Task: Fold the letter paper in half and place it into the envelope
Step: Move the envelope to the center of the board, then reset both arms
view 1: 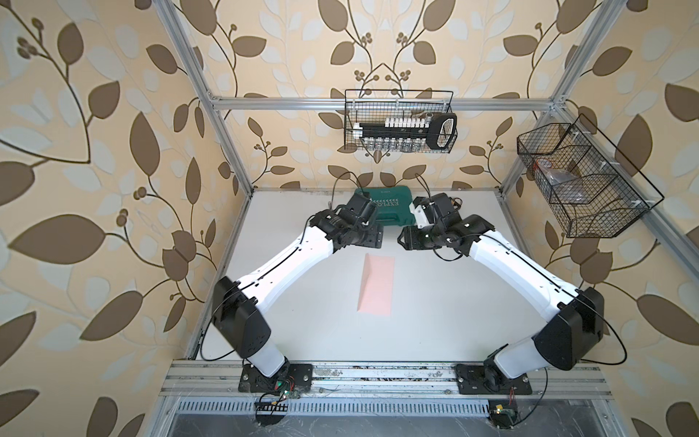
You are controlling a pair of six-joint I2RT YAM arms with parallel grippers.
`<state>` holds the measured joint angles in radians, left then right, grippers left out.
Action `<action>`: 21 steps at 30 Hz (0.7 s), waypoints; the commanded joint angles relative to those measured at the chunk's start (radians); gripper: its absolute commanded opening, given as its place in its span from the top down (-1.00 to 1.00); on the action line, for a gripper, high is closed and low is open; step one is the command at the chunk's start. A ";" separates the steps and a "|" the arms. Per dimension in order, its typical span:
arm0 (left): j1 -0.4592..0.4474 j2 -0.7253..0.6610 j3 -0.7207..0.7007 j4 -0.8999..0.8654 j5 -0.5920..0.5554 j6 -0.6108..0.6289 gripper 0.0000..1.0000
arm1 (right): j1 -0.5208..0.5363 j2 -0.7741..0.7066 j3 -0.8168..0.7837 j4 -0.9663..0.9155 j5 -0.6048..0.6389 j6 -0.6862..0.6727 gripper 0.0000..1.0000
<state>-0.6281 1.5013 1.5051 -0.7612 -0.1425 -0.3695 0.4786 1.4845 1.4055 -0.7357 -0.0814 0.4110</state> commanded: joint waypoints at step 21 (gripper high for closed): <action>0.240 -0.567 -0.872 0.305 -0.658 -0.031 -0.98 | -0.229 -0.573 -0.519 0.130 0.164 -0.153 -0.80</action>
<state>-0.3866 0.9070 0.6552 -0.5648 -0.6945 -0.4358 0.2520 0.9588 0.9283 -0.6670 -0.0063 0.3084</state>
